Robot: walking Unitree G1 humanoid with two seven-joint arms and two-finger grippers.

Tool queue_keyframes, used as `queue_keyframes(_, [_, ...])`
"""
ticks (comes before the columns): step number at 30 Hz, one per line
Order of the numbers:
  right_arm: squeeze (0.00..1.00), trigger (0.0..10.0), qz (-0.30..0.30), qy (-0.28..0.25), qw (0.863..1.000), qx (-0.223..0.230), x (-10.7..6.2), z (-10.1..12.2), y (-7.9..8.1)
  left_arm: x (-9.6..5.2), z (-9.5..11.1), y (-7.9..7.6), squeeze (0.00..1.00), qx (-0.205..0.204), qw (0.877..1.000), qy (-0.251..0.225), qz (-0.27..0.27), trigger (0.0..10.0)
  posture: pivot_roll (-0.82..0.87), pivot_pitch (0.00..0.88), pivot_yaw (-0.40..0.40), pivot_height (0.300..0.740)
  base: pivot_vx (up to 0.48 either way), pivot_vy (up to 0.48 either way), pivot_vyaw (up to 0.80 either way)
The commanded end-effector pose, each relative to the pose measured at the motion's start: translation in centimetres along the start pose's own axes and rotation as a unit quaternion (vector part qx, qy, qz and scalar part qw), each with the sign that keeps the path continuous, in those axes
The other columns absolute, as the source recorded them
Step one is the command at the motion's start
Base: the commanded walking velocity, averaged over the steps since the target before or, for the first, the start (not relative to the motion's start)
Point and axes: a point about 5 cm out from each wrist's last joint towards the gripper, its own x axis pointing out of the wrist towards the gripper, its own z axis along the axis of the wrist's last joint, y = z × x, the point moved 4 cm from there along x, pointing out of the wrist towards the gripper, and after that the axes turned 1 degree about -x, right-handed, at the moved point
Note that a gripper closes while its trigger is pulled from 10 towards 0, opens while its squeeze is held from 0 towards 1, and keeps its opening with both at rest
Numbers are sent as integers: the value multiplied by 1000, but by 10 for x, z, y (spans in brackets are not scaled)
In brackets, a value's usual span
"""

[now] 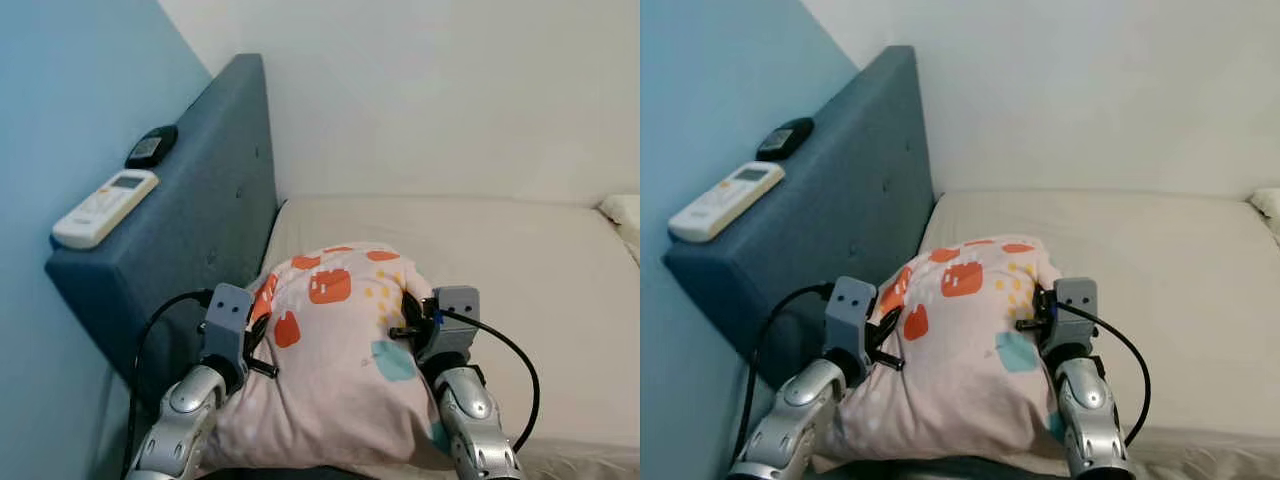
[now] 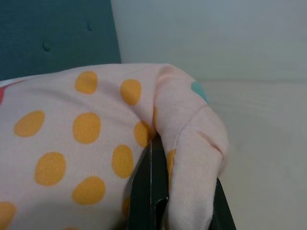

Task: Clean up the room

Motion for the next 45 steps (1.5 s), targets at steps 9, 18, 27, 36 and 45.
queue_keyframes(9, [0,10000,-15,-21,1000,8,-1,6,-5,0,7,-10,0,20,999,-11,-24,10000,63,133,42,740,0,0,0])
queue_keyframes(18, [0,10000,-9,-7,1000,14,-2,2,-2,2,5,-1,0,12,1000,-5,3,10000,54,136,40,740,0,0,0])
queue_keyframes(27, [0,10000,-5,-4,1000,-14,-2,1,-5,-1,-6,4,0,20,999,7,37,10000,48,136,21,740,0,0,0])
queue_keyframes(36, [0,10000,-4,-6,1000,-15,1,3,-8,0,-1,0,0,10,999,-7,35,10000,43,138,15,740,0,0,0])
queue_keyframes(45, [0,10000,-2,-2,1000,-16,1,2,-7,0,2,3,0,3,999,-18,43,10000,40,139,11,740,0,0,0])
